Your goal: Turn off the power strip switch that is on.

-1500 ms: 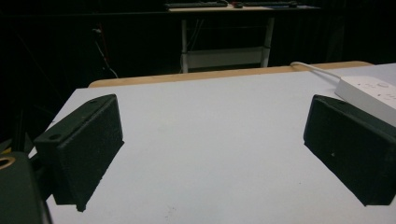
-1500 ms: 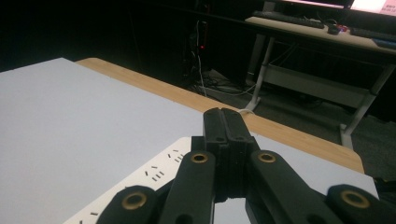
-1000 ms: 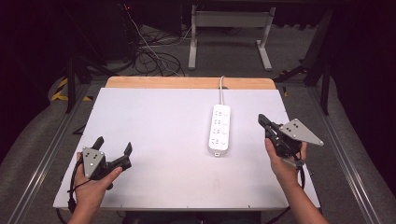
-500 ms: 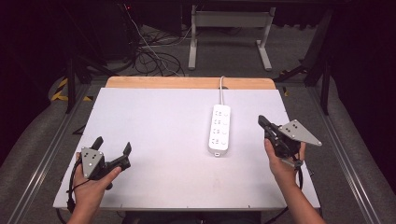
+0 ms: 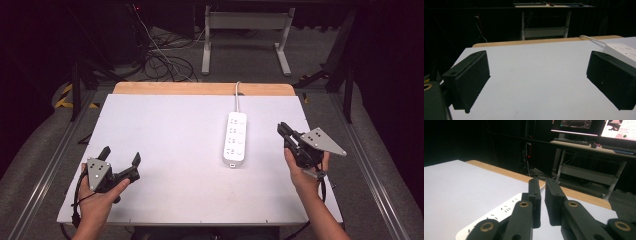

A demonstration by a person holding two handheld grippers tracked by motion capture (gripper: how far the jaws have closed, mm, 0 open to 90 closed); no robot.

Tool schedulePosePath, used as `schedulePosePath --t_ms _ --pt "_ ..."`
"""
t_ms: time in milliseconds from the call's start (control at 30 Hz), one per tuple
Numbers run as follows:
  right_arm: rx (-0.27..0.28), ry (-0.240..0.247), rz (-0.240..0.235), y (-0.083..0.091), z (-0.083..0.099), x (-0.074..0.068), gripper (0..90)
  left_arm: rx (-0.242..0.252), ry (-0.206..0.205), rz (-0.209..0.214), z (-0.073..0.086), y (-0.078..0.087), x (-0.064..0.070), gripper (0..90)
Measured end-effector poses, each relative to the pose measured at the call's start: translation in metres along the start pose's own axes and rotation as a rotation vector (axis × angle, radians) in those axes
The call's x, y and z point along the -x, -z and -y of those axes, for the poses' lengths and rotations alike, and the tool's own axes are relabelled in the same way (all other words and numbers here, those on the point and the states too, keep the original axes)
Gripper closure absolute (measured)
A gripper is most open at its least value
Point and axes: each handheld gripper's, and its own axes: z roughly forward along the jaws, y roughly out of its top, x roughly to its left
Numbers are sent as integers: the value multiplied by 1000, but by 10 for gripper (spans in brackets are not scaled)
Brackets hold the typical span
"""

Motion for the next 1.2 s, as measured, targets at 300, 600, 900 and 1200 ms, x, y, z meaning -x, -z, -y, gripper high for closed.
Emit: schedulePosePath --t_ms 300,600,900,1200 --pt "12 -18 37 -3 2 1 515 -2 -1 0 0 0 0 52" --pt "9 -29 48 -4 3 1 367 -1 -1 0 0 0 0 52" --pt "27 -58 39 -5 3 2 180 -2 -1 2 0 0 0 52" --pt "-4 -28 60 -10 3 -7 155 -4 0 2 0 0 0 52"
